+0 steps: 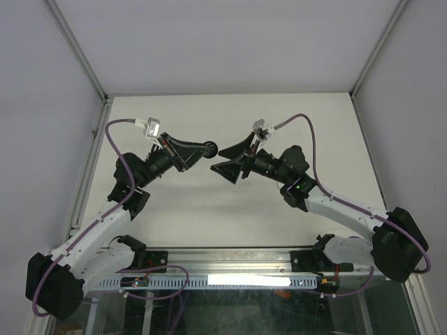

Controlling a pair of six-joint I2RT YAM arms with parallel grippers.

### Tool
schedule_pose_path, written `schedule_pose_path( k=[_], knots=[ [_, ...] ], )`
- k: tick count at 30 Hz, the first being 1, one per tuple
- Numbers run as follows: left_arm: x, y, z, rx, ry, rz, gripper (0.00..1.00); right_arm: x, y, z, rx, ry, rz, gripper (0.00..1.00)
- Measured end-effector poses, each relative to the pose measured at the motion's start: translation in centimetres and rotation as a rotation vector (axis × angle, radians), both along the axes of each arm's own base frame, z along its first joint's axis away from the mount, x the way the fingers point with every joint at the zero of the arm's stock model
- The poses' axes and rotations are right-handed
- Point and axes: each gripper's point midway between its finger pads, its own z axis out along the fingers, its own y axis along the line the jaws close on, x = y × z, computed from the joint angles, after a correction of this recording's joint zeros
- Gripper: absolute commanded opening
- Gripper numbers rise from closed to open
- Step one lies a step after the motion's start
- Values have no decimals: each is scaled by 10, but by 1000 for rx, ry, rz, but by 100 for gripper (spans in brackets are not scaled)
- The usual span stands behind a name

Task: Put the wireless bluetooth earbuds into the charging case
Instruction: Adjust the charging case.

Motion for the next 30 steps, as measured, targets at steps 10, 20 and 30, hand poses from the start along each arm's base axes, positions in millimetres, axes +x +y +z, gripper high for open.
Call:
schedule_pose_path(
  k=[10,20,30],
  knots=[
    [-14,-3,14,-128,-44,-69,4,-4,11,24,145,0,63,52],
    [-23,-4,23,-182,-84,-97,4,-12,17,36,214,-13,116,42],
    [-34,-6,28,-236,-111,-113,5,-17,22,43,268,-20,145,33]
  ],
)
